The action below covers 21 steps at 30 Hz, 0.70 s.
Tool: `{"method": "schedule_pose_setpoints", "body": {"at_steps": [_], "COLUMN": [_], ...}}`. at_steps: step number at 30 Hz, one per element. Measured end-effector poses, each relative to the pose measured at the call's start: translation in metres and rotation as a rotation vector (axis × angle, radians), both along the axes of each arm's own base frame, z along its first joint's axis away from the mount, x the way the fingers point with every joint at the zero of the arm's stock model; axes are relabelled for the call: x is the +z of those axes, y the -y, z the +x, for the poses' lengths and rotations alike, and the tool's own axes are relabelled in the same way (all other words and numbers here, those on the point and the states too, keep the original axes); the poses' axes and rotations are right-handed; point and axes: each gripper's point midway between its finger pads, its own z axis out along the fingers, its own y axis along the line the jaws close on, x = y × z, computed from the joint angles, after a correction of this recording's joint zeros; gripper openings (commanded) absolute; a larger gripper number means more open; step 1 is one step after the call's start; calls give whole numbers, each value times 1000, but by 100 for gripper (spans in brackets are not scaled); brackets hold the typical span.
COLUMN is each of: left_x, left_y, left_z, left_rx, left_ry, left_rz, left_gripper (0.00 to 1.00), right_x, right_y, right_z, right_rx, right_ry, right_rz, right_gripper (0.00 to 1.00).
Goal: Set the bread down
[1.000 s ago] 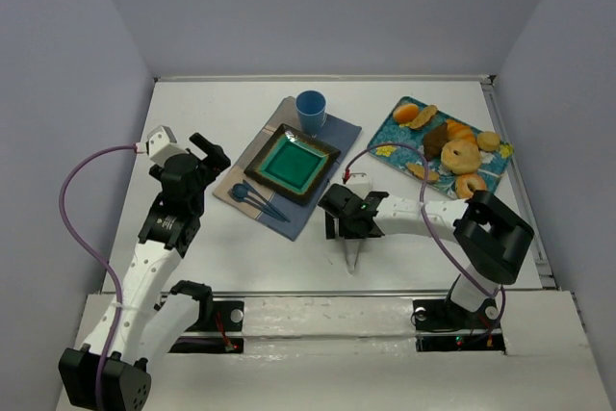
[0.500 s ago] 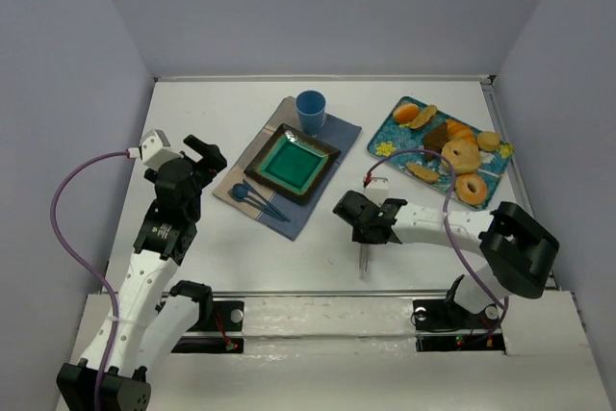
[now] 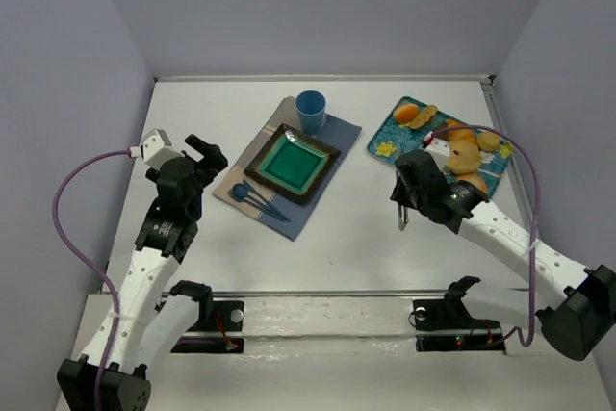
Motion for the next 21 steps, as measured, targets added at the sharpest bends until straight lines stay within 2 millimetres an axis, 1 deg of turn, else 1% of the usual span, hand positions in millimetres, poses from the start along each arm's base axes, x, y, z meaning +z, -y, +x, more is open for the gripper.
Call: {"method": "schedule_pose_setpoints", "body": {"at_steps": [3, 4, 5, 8, 11, 12, 13, 14, 16, 18, 21], "left_x": [-2, -3, -4, -6, -7, -7, -7, -7, -6, -7, -6], "left_y": [1, 1, 1, 2, 3, 3, 3, 3, 3, 3, 3], "left_z": [1, 2, 2, 3, 3, 3, 3, 3, 4, 3, 4], "left_rx": [-1, -2, -4, -8, -11, -11, -11, -11, -11, -11, -10], "left_ry": [-7, -10, -13, -21, -23, -23, -22, -22, -22, -22, -22], "left_rz": [1, 1, 2, 2, 2, 2, 2, 2, 2, 2, 2], "left_gripper": [99, 99, 99, 99, 99, 99, 99, 99, 99, 99, 99], "right_x": [6, 9, 16, 31, 43, 45, 45, 45, 42, 37, 30], "right_y": [24, 28, 36, 62, 88, 93, 100, 104, 116, 124, 139], "right_z": [11, 14, 22, 45, 75, 83, 93, 97, 112, 120, 135], "right_rx": [-57, -64, -85, -152, -202, -207, -211, -212, -198, -188, -188], "right_ry": [-1, 0, 9, 20, 12, 9, -1, -8, -36, -61, -92], "right_rz": [-30, -36, -45, -78, -110, -118, -129, -134, -142, -141, -143], "right_gripper": [39, 39, 39, 42, 47, 49, 50, 50, 50, 53, 53]}}
